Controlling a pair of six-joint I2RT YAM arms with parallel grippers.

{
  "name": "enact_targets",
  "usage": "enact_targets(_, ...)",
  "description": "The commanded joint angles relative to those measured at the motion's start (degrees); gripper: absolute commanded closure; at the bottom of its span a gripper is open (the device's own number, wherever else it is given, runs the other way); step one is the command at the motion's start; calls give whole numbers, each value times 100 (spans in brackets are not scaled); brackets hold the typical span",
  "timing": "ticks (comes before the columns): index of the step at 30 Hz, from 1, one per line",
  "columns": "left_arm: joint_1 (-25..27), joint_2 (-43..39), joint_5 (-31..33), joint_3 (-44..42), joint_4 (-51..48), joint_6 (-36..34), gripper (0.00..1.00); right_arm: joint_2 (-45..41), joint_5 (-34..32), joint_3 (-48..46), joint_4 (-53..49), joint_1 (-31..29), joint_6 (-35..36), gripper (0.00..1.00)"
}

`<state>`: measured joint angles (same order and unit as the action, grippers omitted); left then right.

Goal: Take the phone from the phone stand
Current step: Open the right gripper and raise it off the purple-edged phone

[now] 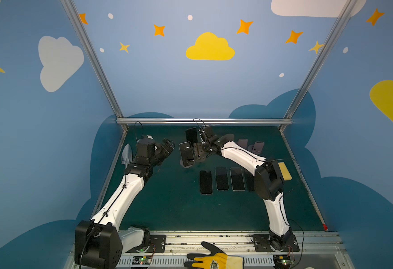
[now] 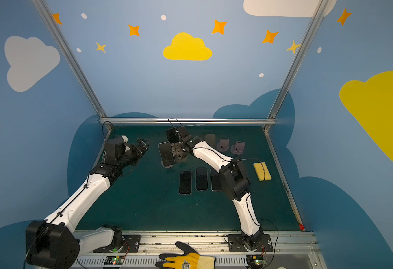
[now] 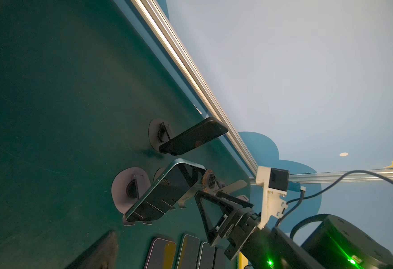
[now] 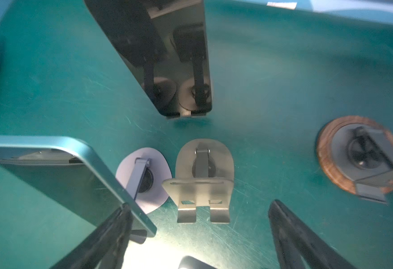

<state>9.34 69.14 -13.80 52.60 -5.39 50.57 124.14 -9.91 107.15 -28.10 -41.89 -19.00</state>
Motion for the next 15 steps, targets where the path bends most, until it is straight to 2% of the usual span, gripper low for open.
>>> enact_targets(1,6,51,59,56,3,-113,0,109,-39,62,72,75,-26,9)
enact_targets(15,13,71,36,49,20,-95,0,612,295,341,290,158,-50,17)
